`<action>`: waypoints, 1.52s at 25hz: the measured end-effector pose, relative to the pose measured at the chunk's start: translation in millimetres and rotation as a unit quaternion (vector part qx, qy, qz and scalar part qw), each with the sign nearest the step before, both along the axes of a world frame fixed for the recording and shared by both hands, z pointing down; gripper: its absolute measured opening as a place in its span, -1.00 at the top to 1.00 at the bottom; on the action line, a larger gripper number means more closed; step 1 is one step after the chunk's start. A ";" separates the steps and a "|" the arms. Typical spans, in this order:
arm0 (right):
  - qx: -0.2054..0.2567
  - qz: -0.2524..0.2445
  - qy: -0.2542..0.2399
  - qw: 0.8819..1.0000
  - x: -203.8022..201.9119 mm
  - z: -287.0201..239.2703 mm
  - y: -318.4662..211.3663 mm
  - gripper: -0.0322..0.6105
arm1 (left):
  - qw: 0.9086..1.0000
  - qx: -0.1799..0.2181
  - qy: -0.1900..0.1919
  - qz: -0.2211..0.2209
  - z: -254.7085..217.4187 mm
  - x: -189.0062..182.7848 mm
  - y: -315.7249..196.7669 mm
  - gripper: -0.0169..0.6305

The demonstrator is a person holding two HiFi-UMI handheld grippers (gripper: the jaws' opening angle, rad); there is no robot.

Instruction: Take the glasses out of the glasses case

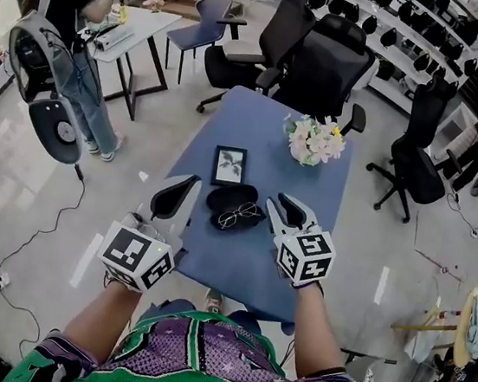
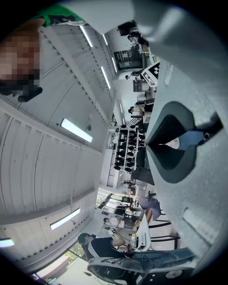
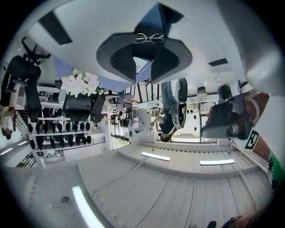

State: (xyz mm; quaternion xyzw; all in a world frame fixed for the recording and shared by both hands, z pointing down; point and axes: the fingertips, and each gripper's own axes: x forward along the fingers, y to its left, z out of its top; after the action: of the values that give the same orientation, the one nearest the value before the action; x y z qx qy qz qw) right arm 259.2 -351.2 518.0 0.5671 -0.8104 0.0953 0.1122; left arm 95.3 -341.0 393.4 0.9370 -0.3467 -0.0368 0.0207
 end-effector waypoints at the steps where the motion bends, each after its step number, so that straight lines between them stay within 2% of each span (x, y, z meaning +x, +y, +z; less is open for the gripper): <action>1: -0.010 -0.010 0.004 1.000 -1.7 9.6 -2.5 0.61 | 1.000 -0.003 0.001 -0.003 2.8 1.5 -3.2 0.90; 8: -0.072 -0.066 0.047 0.994 -7.3 69.9 -20.0 0.61 | 1.000 -0.024 -0.003 -0.015 25.1 9.7 -19.5 0.90; 13: -0.099 -0.093 0.079 0.987 -11.6 107.4 -28.9 0.61 | 0.999 -0.036 -0.012 -0.036 40.9 6.8 -28.4 0.90; 21: -0.138 -0.127 0.099 0.977 -25.0 154.5 -41.0 0.62 | 0.997 -0.050 -0.029 -0.056 59.6 5.2 -40.0 0.90; 28: -0.167 -0.161 0.155 0.960 -31.9 194.7 -46.0 0.61 | 0.996 -0.053 -0.035 -0.067 65.6 2.5 -47.5 0.90; 33: -0.181 -0.189 0.217 0.941 -36.7 211.2 -41.2 0.62 | 0.995 -0.056 -0.039 -0.075 66.1 -2.4 -50.7 0.90; 38: -0.202 -0.207 0.235 0.928 -38.7 226.1 -42.6 0.62 | 0.995 -0.050 -0.039 -0.080 62.1 -5.8 -55.3 0.90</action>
State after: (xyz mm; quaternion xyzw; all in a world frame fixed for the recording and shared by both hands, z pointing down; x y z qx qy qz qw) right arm 220.4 -393.8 744.2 0.3584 -0.8238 0.0957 0.4286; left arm 89.4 -396.3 455.5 0.9046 -0.4229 0.0158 0.0510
